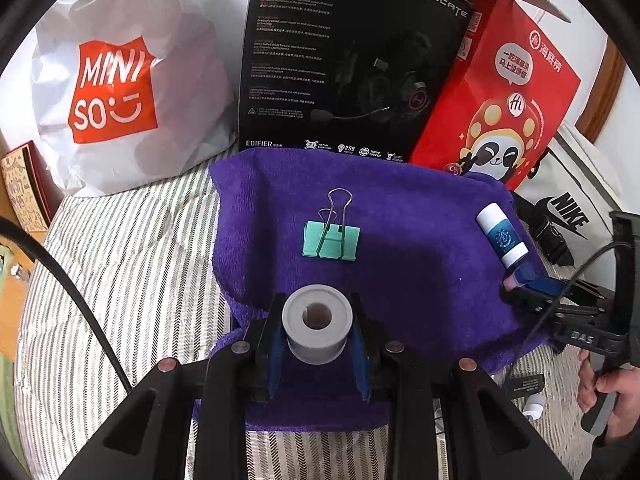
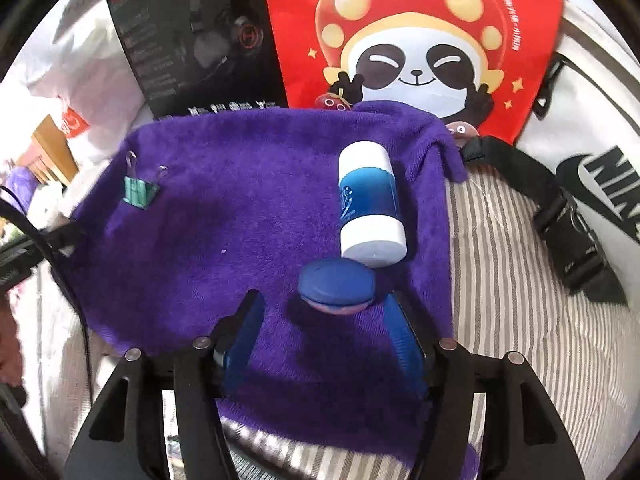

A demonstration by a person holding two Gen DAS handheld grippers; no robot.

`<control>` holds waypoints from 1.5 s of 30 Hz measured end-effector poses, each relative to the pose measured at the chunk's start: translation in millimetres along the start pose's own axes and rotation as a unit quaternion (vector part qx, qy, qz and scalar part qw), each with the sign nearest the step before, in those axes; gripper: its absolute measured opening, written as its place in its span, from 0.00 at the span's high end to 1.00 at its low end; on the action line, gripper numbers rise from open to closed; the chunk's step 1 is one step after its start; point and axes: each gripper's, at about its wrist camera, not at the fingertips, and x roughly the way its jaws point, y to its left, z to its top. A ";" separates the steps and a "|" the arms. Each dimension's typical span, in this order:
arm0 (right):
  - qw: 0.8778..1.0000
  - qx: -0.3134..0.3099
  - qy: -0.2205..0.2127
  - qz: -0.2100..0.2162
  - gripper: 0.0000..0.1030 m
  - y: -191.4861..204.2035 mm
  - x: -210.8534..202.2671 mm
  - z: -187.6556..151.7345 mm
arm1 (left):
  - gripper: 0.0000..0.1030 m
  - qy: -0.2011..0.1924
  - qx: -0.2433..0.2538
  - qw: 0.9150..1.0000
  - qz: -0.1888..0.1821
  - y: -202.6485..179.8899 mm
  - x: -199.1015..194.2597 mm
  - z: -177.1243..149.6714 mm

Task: Organize rigid objects
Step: 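Carry the tape roll and blue-capped jar onto the towel, open the right tool, then lower the white tape roll beside the binder clip and open the left tool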

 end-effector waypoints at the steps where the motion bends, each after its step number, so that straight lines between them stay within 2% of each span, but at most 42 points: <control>1: 1.000 0.002 -0.002 -0.002 0.39 0.0 -4.2 -1.7 | 0.74 0.001 -0.002 1.000 -0.003 0.3 0.9 0.2; 4: 1.000 0.003 -0.008 -0.011 0.36 -0.1 -16.2 -7.0 | 0.74 0.005 -0.006 1.000 -0.008 -0.9 5.3 2.9; 8: 1.000 0.018 -0.009 0.009 0.36 -3.3 -30.5 -17.5 | 0.74 0.004 0.004 1.000 -0.005 -8.4 13.6 10.1; 16: 0.999 0.028 -0.023 -0.001 0.36 -11.4 -65.3 -39.0 | 0.74 0.014 0.020 1.000 0.007 -14.7 36.7 17.3; 20: 0.999 0.039 -0.026 -0.002 0.36 -16.0 -70.9 -41.3 | 0.74 0.019 0.031 0.999 0.017 -17.1 45.5 19.1; 28: 0.999 0.050 -0.012 0.008 0.36 -20.9 -73.4 -47.9 | 0.74 0.021 0.077 0.995 0.059 -29.0 60.6 16.8; 39: 0.999 0.052 -0.005 0.007 0.36 -20.4 -76.8 -53.6 | 0.73 0.021 0.072 0.995 0.059 -27.0 58.3 15.2; 42: 0.999 0.050 -0.007 0.010 0.36 -19.3 -80.4 -56.5 | 0.64 0.026 0.067 0.996 0.049 -25.5 55.9 12.2; 43: 0.999 0.051 -0.008 0.010 0.36 -19.2 -81.8 -57.5 | 0.56 0.029 0.066 0.996 0.045 -25.7 54.8 10.6; 44: 0.999 0.052 -0.009 0.011 0.36 -18.9 -83.5 -58.5 | 0.53 0.032 0.065 0.996 0.044 -25.9 53.8 8.7; 45: 0.998 0.053 -0.011 0.012 0.36 -18.7 -85.3 -59.5 | 0.53 0.033 0.068 0.996 0.048 -26.6 52.5 6.2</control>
